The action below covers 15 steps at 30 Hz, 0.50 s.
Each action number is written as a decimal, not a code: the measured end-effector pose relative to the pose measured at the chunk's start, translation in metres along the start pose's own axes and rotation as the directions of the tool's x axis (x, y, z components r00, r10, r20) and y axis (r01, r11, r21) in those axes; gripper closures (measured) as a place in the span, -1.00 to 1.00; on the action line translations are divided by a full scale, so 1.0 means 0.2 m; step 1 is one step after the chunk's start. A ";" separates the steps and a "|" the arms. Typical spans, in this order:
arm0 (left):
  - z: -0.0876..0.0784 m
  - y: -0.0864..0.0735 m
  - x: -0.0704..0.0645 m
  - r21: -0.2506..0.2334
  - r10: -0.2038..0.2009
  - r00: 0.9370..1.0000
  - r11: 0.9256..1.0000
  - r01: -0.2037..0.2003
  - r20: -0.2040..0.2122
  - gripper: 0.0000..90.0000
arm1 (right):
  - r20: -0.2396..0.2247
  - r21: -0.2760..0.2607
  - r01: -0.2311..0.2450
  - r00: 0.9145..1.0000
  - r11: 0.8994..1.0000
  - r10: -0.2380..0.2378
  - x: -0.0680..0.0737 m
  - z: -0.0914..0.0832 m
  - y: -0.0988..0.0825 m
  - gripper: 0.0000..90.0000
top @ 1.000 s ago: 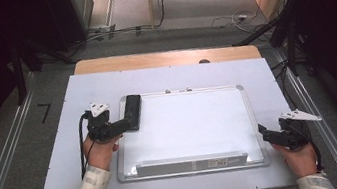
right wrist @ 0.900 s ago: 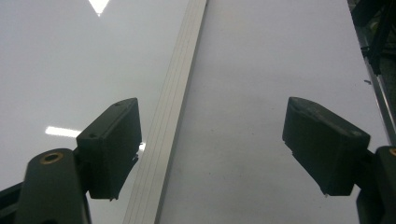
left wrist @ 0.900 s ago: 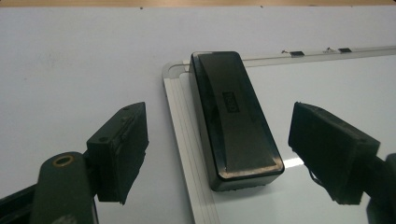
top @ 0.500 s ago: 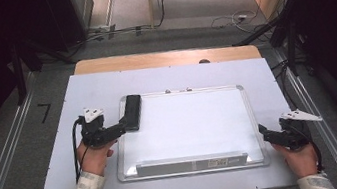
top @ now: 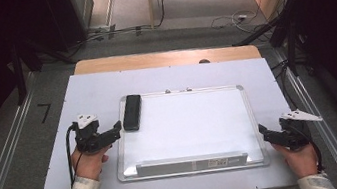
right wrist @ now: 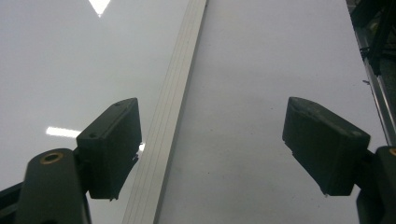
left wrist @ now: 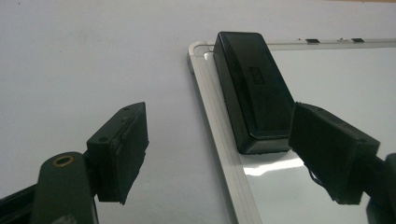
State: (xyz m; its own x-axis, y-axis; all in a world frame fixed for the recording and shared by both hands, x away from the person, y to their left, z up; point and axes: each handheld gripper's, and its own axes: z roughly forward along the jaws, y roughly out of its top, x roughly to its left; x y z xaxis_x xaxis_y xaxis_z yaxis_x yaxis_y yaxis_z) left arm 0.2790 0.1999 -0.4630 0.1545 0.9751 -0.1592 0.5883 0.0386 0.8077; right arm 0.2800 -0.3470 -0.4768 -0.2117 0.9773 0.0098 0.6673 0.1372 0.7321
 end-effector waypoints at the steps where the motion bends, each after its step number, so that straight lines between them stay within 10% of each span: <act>1: 0.00 0.00 0.00 -0.001 0.001 1.000 1.000 -0.001 0.000 -0.55 | 0.000 0.000 0.000 1.000 1.000 0.000 0.00 0.00 0.00 -0.59; 15: -0.06 -0.05 0.08 -0.004 -0.016 0.999 1.000 0.016 -0.030 -0.55 | 0.001 0.001 -0.003 1.000 1.000 0.003 0.00 0.00 0.00 -0.59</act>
State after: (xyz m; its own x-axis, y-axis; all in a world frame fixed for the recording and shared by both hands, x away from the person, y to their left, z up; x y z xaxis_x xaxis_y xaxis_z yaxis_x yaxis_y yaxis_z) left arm 0.2656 0.2172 -0.4670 0.1208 0.9805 -0.1549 0.5876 0.0551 0.8073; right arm 0.2799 -0.3472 -0.4767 -0.2091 0.9778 0.0114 0.6685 0.1345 0.7315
